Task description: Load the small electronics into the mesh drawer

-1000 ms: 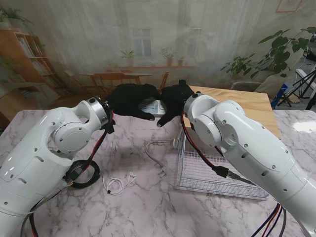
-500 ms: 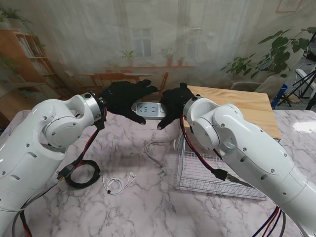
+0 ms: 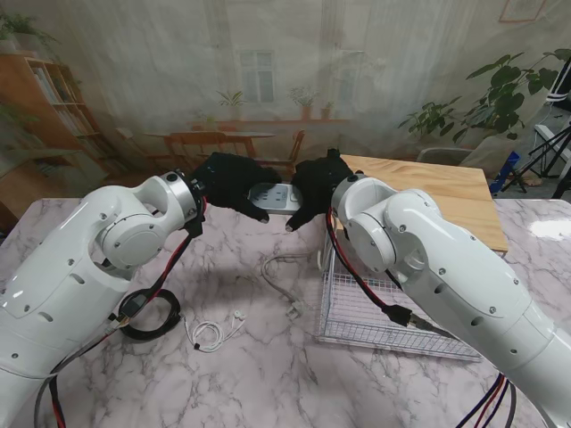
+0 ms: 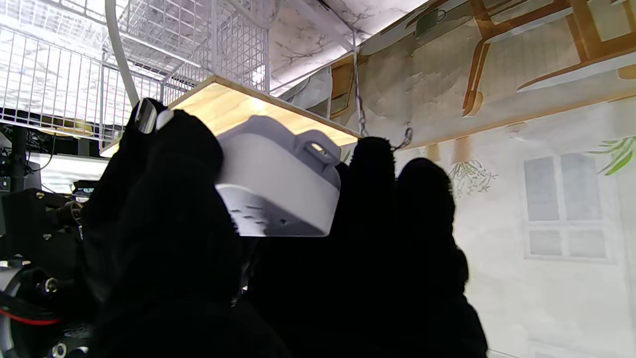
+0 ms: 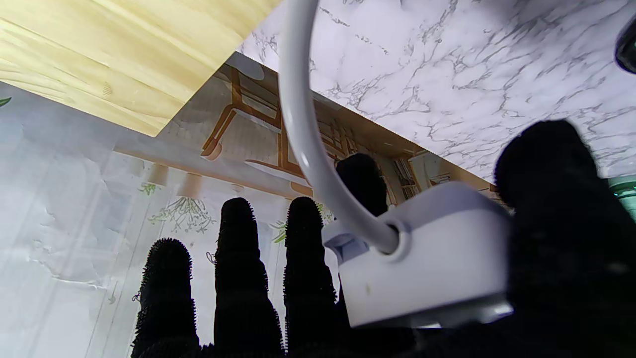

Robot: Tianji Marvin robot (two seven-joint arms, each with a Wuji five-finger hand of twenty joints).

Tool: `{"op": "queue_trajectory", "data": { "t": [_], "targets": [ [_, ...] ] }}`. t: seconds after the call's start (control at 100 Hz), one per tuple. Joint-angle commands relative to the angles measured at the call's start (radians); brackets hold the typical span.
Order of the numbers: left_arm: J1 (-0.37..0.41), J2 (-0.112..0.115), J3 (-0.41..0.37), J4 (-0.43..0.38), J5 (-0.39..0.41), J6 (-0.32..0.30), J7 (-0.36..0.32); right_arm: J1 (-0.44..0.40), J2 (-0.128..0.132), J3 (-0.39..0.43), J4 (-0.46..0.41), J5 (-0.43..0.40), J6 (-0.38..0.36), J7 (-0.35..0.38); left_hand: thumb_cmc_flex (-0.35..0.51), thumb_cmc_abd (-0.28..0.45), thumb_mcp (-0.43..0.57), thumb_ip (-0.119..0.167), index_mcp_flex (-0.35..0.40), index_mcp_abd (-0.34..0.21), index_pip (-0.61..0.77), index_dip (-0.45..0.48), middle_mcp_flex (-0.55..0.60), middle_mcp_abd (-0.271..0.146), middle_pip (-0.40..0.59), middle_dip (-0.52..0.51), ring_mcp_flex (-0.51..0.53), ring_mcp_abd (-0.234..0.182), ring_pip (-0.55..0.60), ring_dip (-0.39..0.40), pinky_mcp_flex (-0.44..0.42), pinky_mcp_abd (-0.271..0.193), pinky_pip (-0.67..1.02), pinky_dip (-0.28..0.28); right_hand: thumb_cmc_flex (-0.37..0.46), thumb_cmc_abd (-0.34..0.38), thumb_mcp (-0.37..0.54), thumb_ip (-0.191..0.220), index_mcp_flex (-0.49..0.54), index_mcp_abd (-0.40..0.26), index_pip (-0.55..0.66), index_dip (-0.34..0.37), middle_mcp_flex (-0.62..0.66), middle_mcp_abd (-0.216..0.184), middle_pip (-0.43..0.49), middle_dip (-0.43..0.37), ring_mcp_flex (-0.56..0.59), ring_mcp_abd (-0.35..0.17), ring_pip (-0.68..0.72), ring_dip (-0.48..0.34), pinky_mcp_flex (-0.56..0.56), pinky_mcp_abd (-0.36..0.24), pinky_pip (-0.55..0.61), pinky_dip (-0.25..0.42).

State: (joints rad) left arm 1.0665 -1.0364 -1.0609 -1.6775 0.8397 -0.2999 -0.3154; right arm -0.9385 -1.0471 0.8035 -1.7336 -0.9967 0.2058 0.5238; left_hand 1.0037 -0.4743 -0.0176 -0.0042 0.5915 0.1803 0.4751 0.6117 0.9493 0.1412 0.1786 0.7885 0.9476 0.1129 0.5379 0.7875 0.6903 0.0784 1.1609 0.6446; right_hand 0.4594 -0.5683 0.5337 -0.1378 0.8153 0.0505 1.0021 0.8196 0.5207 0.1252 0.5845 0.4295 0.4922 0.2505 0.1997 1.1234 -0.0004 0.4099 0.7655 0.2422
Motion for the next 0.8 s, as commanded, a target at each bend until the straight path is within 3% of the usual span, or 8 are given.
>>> {"op": "queue_trajectory", "data": {
  "t": [0.0,0.1,0.22,0.34,0.5,0.62,0.72,0.79],
  "targets": [
    [-0.005,-0.007,0.002,0.011,-0.005,0.005,0.003,-0.001,-0.004,-0.006,-0.002,0.004,-0.003,-0.001,0.264,0.106,0.181,0.085,0.092,-0.140,0.201,0.037,0.087,-0.033,0.026,0.055,0.039,0.020,0.044,0.019,0.038,-0.071,0.045,0.006,0.165,0.319,0.210,-0.013,0.106,-0.204,-0.007,-0.006,0.020,0.010,0.010,0.007,0.019,-0.006,0.033,0.021,-0.016,0.039,-0.016,-0.018],
    [-0.005,-0.012,0.006,0.021,-0.016,0.005,0.028,0.008,-0.002,-0.015,-0.004,0.015,-0.006,0.013,0.253,0.098,0.209,0.087,0.092,-0.158,0.257,0.019,0.097,-0.036,0.031,0.068,0.051,0.026,0.061,0.029,0.054,-0.075,0.060,0.006,0.181,0.278,0.201,-0.001,-0.051,-0.177,-0.015,-0.135,0.011,0.008,-0.009,-0.006,0.014,-0.007,0.030,0.020,-0.018,0.039,-0.016,-0.025],
    [-0.002,-0.017,0.006,0.022,-0.036,0.013,0.045,0.016,-0.001,-0.025,-0.007,0.031,-0.007,0.025,0.257,0.095,0.218,0.076,0.101,-0.185,0.312,-0.001,0.106,-0.046,0.034,0.075,0.054,0.038,0.074,0.037,0.062,-0.082,0.068,0.007,0.116,0.162,0.305,0.038,-0.250,-0.083,-0.054,-0.258,-0.003,0.006,-0.005,-0.010,0.025,-0.008,0.034,0.022,-0.017,0.047,-0.008,-0.033],
    [-0.001,-0.018,0.007,0.021,-0.040,0.002,0.051,0.026,0.000,-0.035,-0.008,0.047,-0.008,0.035,0.246,0.090,0.227,0.082,0.117,-0.221,0.350,-0.013,0.119,-0.071,0.045,0.090,0.079,0.010,0.094,0.046,0.081,-0.111,0.087,0.013,0.050,0.145,0.297,0.068,-0.297,-0.089,-0.086,-0.230,0.002,-0.001,0.013,0.003,0.052,-0.013,0.043,0.027,-0.019,0.050,-0.002,-0.038],
    [0.010,-0.022,0.008,0.012,-0.059,0.000,0.065,0.032,-0.004,-0.043,0.004,0.072,0.001,0.012,0.241,0.086,0.234,0.083,0.122,-0.230,0.365,-0.029,0.123,-0.077,0.042,0.091,0.089,0.013,0.095,0.049,0.094,-0.122,0.088,0.013,0.023,0.152,0.153,0.041,-0.161,-0.193,0.042,-0.102,0.087,-0.018,0.021,0.023,0.100,-0.016,0.058,0.041,-0.017,0.056,0.001,-0.047],
    [0.013,-0.024,0.009,0.008,-0.084,0.014,0.066,0.035,-0.005,-0.043,0.013,0.075,-0.015,-0.001,0.243,0.087,0.235,0.080,0.119,-0.222,0.369,-0.038,0.123,-0.074,0.040,0.091,0.090,0.016,0.092,0.049,0.096,-0.118,0.086,0.013,0.049,0.180,0.138,0.042,0.099,-0.282,0.113,-0.026,0.200,-0.044,0.021,0.045,0.149,-0.031,0.074,0.054,-0.010,0.059,0.000,-0.050],
    [0.018,-0.026,0.006,0.000,-0.094,0.017,0.068,0.036,-0.007,-0.043,0.019,0.073,-0.024,-0.011,0.244,0.089,0.234,0.078,0.116,-0.218,0.371,-0.044,0.121,-0.057,0.036,0.089,0.088,0.014,0.089,0.050,0.096,-0.117,0.085,0.012,0.072,0.217,0.205,0.047,0.212,-0.222,0.108,-0.014,0.294,-0.061,0.020,0.058,0.194,-0.038,0.092,0.068,0.012,0.056,-0.001,-0.049],
    [0.021,-0.026,0.003,-0.003,-0.093,0.016,0.072,0.037,-0.007,-0.040,0.021,0.080,-0.031,-0.013,0.245,0.091,0.235,0.078,0.112,-0.214,0.371,-0.047,0.119,-0.056,0.035,0.090,0.088,0.015,0.089,0.051,0.095,-0.116,0.084,0.012,0.078,0.266,0.239,0.074,0.271,-0.164,0.082,0.052,0.365,-0.065,0.031,0.079,0.252,-0.045,0.115,0.089,0.064,0.043,0.027,-0.020]
  ]
}}
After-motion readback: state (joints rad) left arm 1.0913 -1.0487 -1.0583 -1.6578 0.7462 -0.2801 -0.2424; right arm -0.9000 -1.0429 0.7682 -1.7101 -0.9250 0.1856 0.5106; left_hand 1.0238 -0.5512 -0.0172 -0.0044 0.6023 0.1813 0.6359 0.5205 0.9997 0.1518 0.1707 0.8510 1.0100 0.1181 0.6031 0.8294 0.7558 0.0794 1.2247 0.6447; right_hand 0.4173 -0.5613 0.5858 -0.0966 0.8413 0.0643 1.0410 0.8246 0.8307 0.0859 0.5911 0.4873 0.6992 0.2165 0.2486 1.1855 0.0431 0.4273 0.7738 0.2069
